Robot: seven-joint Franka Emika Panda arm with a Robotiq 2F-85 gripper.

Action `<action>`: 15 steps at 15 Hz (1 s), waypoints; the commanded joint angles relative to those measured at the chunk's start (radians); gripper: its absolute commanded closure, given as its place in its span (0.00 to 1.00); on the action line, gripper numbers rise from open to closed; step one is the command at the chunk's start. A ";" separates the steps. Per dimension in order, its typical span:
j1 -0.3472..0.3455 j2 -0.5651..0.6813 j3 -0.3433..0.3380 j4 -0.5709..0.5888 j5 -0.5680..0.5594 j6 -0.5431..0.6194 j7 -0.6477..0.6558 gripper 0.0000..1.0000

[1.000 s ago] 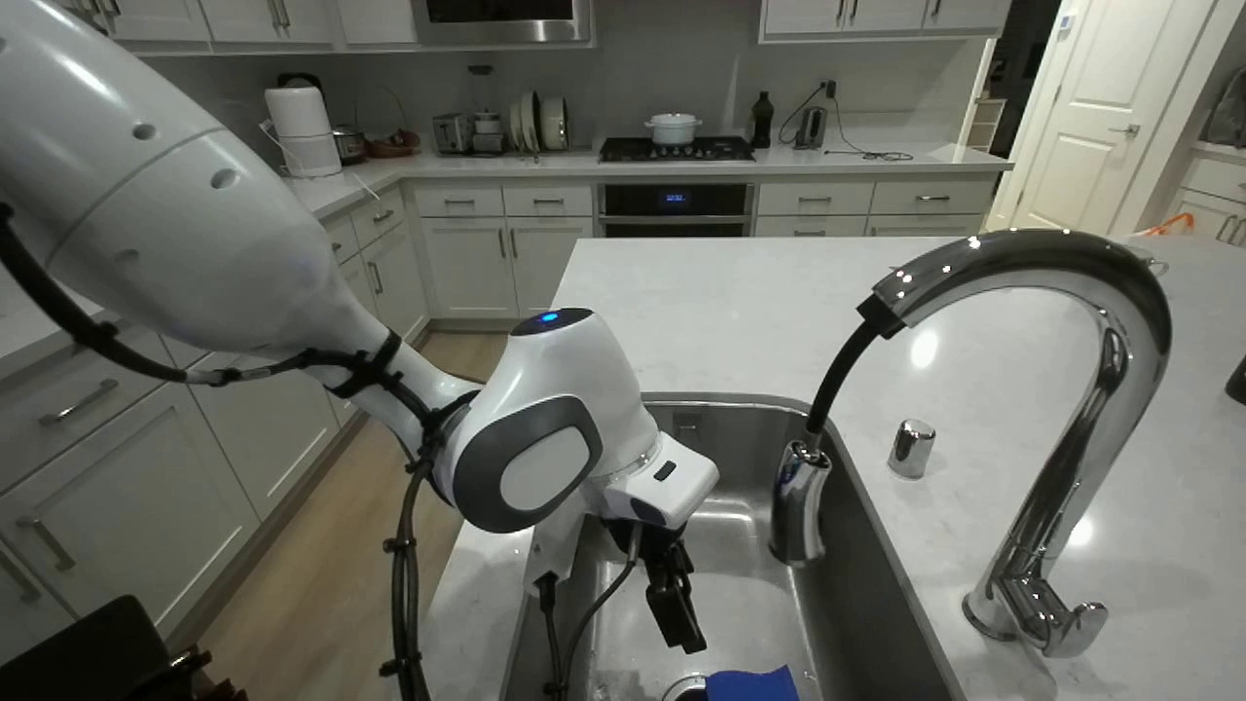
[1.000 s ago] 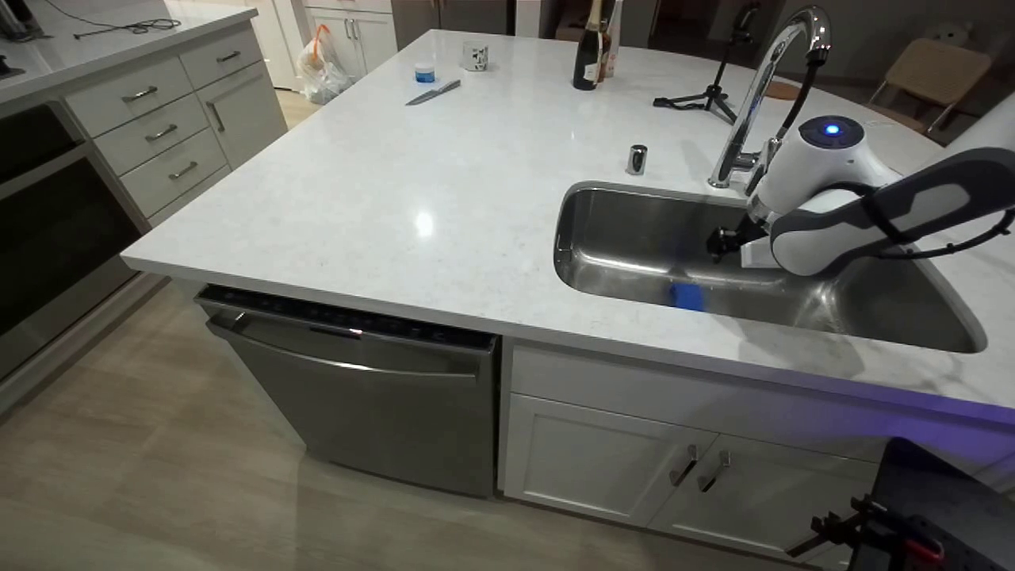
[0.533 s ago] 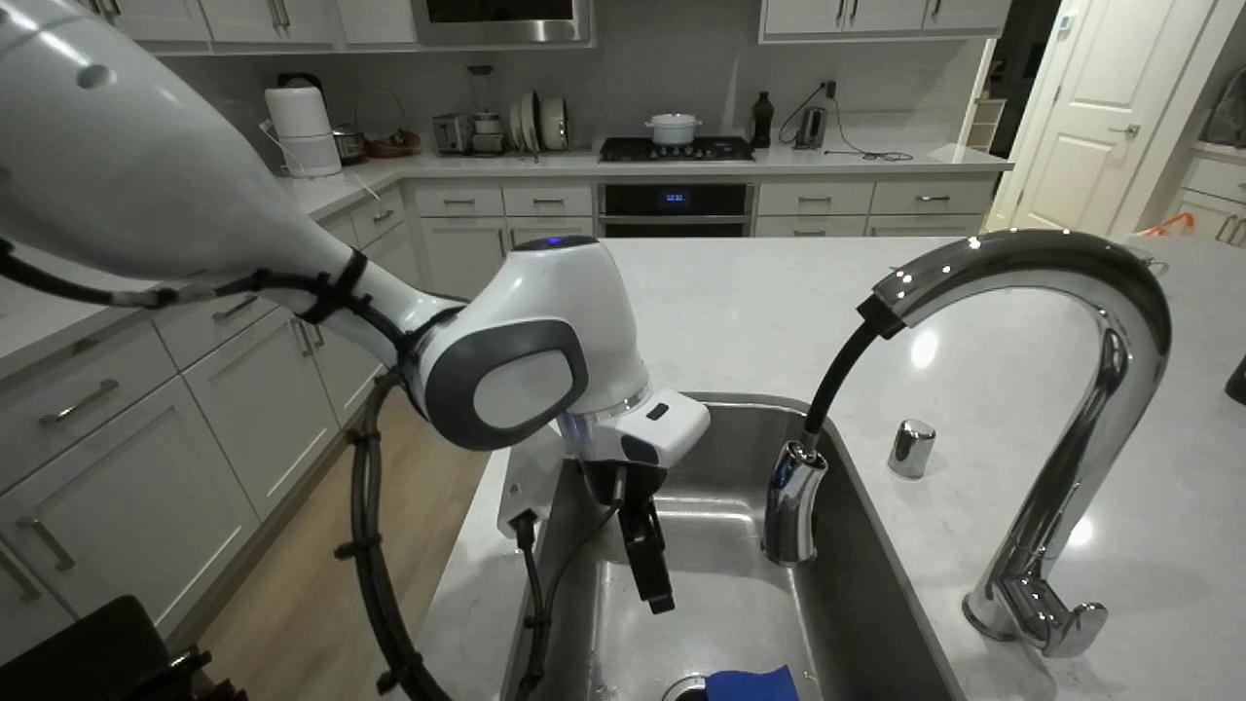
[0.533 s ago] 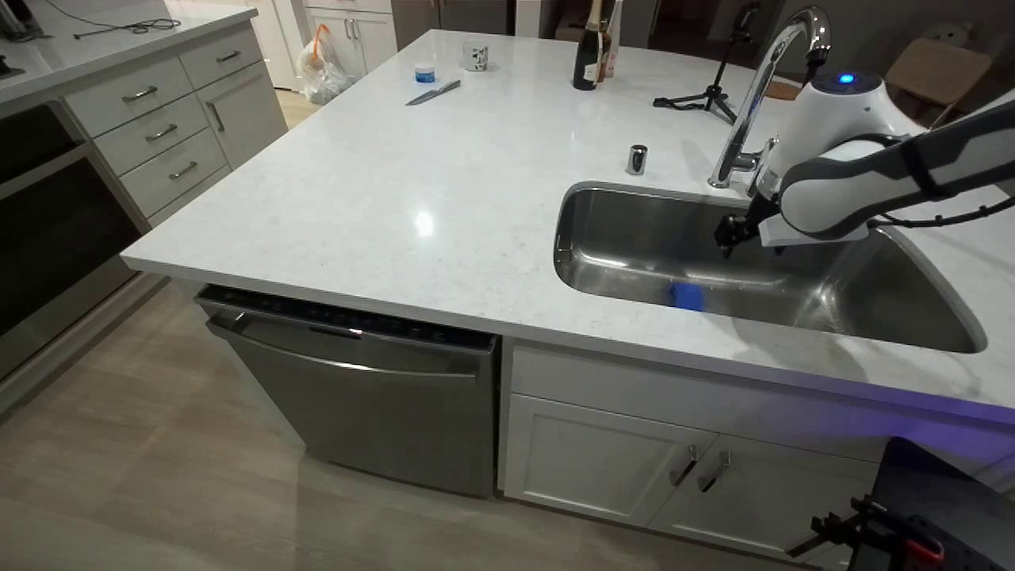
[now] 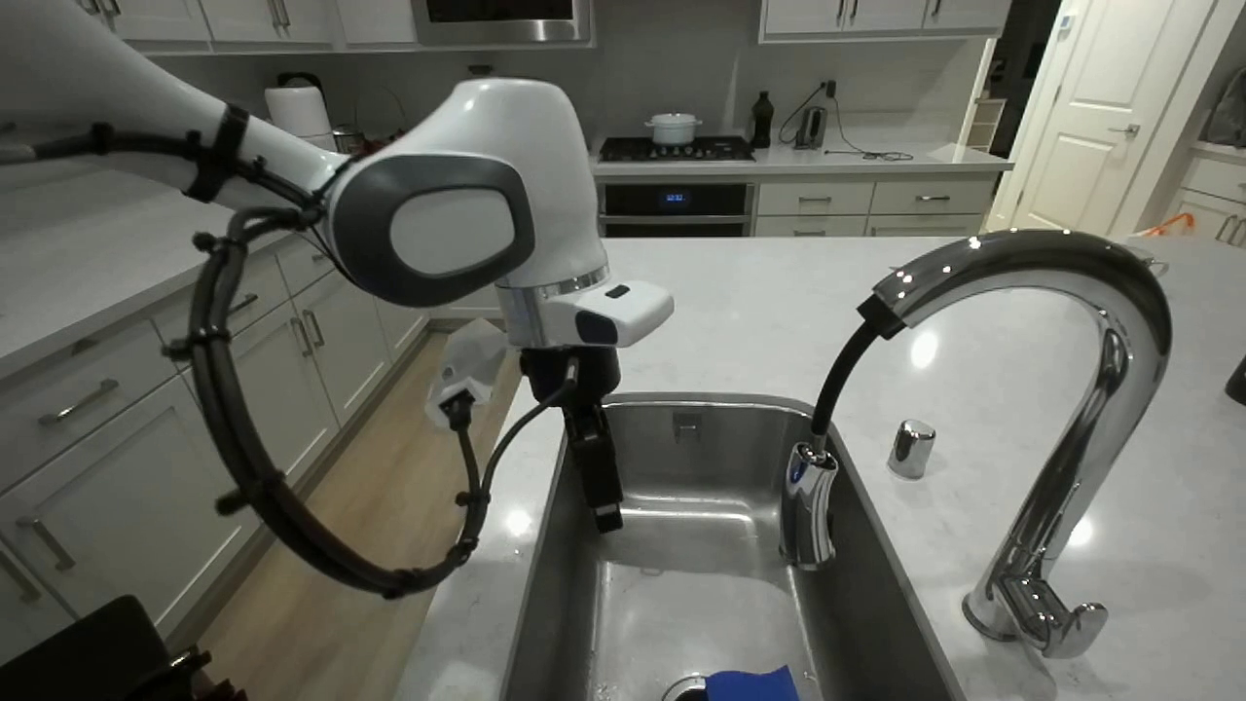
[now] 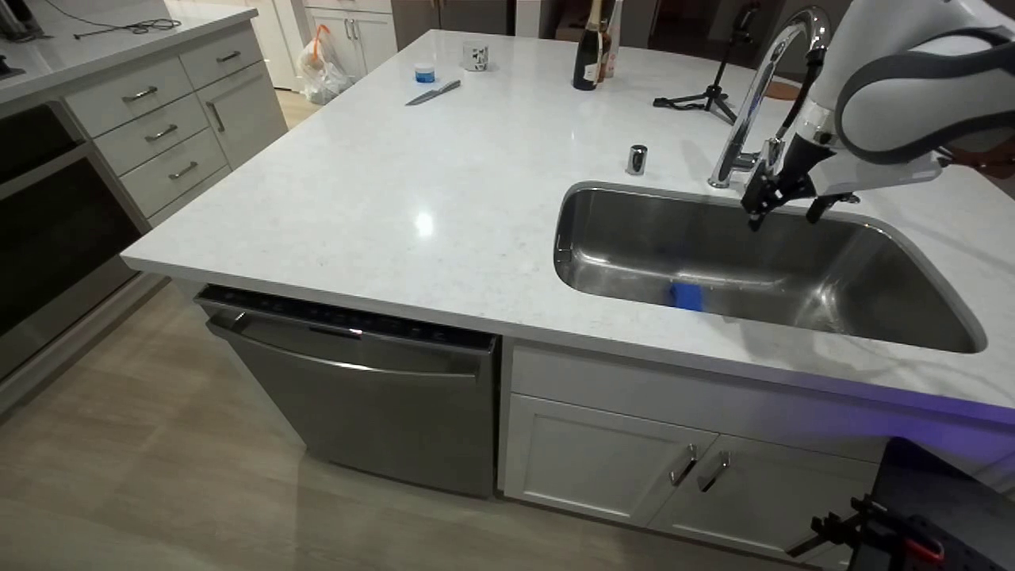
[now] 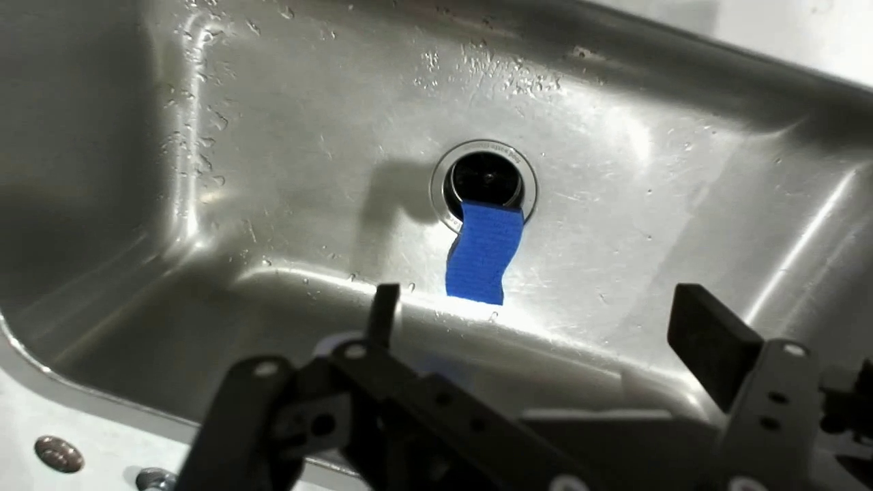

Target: Pull out the faucet head

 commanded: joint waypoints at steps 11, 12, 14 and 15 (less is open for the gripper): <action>-0.033 -0.083 0.065 0.025 0.003 -0.151 -0.035 0.00; -0.033 -0.083 0.065 0.025 0.003 -0.152 -0.035 0.00; -0.033 -0.083 0.065 0.025 0.003 -0.152 -0.035 0.00; -0.033 -0.083 0.065 0.025 0.003 -0.152 -0.035 0.00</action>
